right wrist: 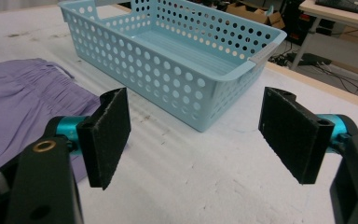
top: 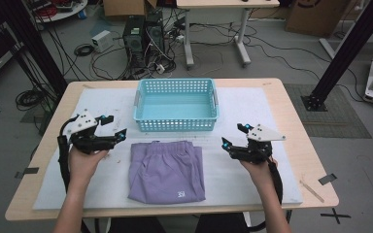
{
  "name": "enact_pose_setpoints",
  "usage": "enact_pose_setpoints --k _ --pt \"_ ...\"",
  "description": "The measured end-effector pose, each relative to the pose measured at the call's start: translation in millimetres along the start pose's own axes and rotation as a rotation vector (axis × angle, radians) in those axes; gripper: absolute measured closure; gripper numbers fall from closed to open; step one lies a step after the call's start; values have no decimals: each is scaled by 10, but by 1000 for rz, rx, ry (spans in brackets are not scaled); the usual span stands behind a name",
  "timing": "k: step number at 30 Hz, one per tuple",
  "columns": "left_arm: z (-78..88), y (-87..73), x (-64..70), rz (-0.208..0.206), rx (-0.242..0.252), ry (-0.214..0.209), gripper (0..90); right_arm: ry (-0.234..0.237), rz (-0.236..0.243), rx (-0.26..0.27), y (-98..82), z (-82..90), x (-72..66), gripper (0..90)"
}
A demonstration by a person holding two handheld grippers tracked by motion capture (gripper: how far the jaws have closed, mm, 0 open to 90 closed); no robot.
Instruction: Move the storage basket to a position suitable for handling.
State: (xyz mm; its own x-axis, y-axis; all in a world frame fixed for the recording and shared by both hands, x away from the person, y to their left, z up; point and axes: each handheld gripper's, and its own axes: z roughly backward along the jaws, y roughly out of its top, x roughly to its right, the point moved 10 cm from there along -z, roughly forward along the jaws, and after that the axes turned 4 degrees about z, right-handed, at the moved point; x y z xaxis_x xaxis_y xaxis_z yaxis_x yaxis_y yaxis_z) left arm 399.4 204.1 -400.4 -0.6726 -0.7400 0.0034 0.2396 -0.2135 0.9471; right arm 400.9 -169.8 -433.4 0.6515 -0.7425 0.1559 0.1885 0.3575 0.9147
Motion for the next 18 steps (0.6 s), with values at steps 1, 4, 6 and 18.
enact_pose_setpoints --k 1,4,6,18 --pt "32 -14 48 2 10 -13 284 2 0 -2 -17 2 0 250" --pt "117 -70 185 -3 31 -43 284 18 -20 -17 -86 8 10 220" --pt "158 -109 256 -8 45 -51 284 22 -35 -21 -121 16 17 220" --pt "194 -448 297 105 39 -63 228 31 -80 -47 -253 130 87 220"
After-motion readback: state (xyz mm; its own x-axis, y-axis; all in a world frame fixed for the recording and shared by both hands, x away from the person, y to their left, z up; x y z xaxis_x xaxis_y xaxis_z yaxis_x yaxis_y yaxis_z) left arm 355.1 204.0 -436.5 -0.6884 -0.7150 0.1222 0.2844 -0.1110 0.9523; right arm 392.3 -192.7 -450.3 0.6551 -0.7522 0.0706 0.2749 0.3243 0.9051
